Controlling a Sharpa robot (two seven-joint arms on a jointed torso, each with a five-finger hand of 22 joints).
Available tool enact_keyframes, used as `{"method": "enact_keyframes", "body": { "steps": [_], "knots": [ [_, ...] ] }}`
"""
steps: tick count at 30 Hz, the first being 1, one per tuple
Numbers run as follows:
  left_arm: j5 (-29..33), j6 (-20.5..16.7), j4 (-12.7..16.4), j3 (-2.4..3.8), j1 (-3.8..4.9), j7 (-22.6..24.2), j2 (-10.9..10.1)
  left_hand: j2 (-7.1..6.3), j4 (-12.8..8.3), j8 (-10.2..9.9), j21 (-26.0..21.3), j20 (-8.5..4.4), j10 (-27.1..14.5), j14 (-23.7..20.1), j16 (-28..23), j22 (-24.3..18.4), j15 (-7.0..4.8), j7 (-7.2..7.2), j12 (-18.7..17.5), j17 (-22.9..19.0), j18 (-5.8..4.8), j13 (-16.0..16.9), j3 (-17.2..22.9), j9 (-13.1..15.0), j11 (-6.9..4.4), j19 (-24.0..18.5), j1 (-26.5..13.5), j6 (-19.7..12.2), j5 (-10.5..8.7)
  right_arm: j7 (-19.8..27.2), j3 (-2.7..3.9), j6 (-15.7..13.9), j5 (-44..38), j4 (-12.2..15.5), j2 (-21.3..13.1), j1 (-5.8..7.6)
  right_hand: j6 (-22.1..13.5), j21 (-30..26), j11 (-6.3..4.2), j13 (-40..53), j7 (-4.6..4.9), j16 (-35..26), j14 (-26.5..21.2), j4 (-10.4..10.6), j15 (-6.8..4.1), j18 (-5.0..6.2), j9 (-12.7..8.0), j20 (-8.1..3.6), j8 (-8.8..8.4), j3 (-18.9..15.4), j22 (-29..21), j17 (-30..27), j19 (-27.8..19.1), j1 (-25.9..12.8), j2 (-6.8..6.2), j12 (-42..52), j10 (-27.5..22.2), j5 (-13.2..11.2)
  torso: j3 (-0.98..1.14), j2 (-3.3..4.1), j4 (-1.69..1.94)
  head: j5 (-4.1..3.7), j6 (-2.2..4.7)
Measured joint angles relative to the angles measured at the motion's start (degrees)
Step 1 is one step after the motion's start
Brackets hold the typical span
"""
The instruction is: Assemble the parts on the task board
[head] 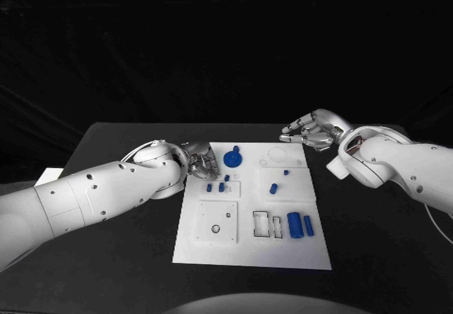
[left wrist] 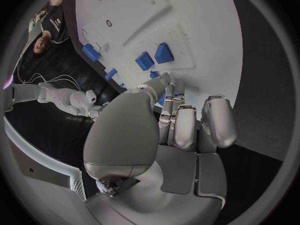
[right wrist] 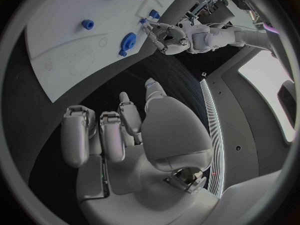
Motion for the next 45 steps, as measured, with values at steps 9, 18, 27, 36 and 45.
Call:
{"method": "enact_keyframes", "body": {
  "steps": [9,18,27,36,45],
  "knots": [
    [-0.09,0.0,-0.01,0.0,0.0,-0.06,0.04,0.0,0.0,-0.11,0.0,0.0,0.19,0.0,0.0,0.0,0.0,0.18,0.0,-0.11,0.0,0.0,0.0,0.0,-0.19,0.0,0.0,0.18,0.0,0.0,0.0,0.01,0.0,0.0,0.0,-0.01,0.0,0.0,0.0,0.0,0.0,0.0,0.0,-0.17,0.0,0.0,0.0,0.0,0.0,-0.17,0.0,-0.01,0.0,0.0,0.0,0.0,0.0,0.0,-0.03,-0.01,-0.02,0.09,0.07],
    [-0.15,-0.49,-0.02,0.0,0.0,0.11,-0.18,-0.31,-0.5,-2.69,0.0,0.0,-0.12,0.01,0.0,0.17,0.42,0.76,-1.33,-0.47,0.0,-0.1,0.51,-1.04,0.11,0.0,-0.31,-2.51,0.0,0.0,0.0,0.02,0.0,-0.02,-0.04,-0.01,0.0,0.0,0.0,0.0,0.0,0.0,0.0,-0.17,0.0,0.0,0.0,0.0,0.0,-0.17,0.0,-0.01,0.0,0.0,0.0,0.0,0.0,0.0,-0.03,-0.02,-0.01,0.07,0.07],
    [0.62,-4.4,0.19,0.0,-0.01,4.01,-0.9,-0.69,-2.06,-4.3,-5.05,0.48,-2.97,0.02,0.5,-4.88,0.83,0.99,-3.21,0.7,0.0,-0.47,2.28,-1.96,1.02,-0.07,0.08,-4.35,0.03,0.0,0.0,0.01,0.0,-0.05,-0.04,0.0,0.0,0.0,0.0,0.0,0.0,0.0,0.0,-0.17,0.0,0.0,0.0,-0.02,0.0,-0.17,-0.15,-0.01,-0.02,0.0,0.0,0.0,0.0,0.0,-0.04,-0.02,-0.03,-0.03,0.29],
    [2.69,-8.41,1.86,0.03,0.04,12.77,-2.84,-1.22,-3.05,-4.39,-10.32,1.04,-4.13,0.01,-0.19,-9.89,1.25,1.0,-3.34,-1.4,0.01,-0.47,3.37,-2.05,1.44,-1.26,0.6,-3.41,0.04,0.0,0.0,-0.01,0.0,-0.08,-0.2,0.0,0.41,-0.23,-0.03,-2.78,0.01,-0.23,0.0,-0.32,0.0,0.0,0.09,-0.21,0.24,-0.32,-0.28,-0.02,-0.21,0.31,0.31,-4.49,-3.14,0.0,-0.01,-0.01,-0.04,-0.38,0.44],
    [0.3,-6.58,3.19,0.03,0.12,19.32,-3.43,-1.22,-3.83,-3.09,-11.9,0.8,-4.67,0.01,-0.81,-11.22,1.25,-0.43,-3.34,-2.77,0.91,-0.48,3.65,-1.6,1.13,-1.87,0.6,-0.22,0.04,0.14,0.0,-0.06,0.0,-0.11,-0.3,0.0,0.68,-1.15,-0.14,-12.01,-0.39,-1.14,0.0,-0.46,-0.43,0.0,0.14,-0.62,0.46,-0.8,-1.58,0.01,-0.62,1.0,1.0,-15.29,-9.0,0.0,-0.01,-0.01,-0.01,-0.47,0.65]
  ]
}}
